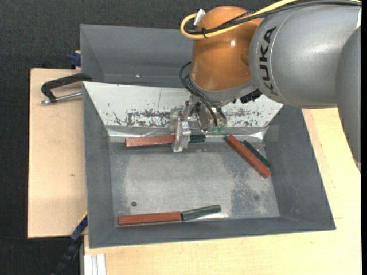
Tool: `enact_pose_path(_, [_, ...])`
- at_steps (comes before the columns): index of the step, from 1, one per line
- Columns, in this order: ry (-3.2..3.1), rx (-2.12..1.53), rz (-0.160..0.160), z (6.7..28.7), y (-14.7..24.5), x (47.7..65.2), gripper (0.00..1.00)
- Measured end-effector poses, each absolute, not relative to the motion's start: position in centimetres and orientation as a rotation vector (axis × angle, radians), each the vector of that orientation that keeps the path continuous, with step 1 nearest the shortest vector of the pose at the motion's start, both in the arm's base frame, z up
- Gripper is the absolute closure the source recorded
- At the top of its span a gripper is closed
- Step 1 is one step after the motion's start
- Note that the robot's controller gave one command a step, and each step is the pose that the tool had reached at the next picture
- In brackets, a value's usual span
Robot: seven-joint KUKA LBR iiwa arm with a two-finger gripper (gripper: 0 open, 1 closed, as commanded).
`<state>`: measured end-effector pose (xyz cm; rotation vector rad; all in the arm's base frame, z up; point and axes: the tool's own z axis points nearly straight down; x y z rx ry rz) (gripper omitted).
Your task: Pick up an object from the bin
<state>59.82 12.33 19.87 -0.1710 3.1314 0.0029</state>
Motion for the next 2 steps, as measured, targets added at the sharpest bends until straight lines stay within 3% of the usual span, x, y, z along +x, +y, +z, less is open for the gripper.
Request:
enact_pose_path(1, [3.132,-0.17,0.003,19.9,12.3,59.8,1.0])
enact_pose_path(2, [3.106,-0.474,0.003,22.2,11.5,59.2,1.0])
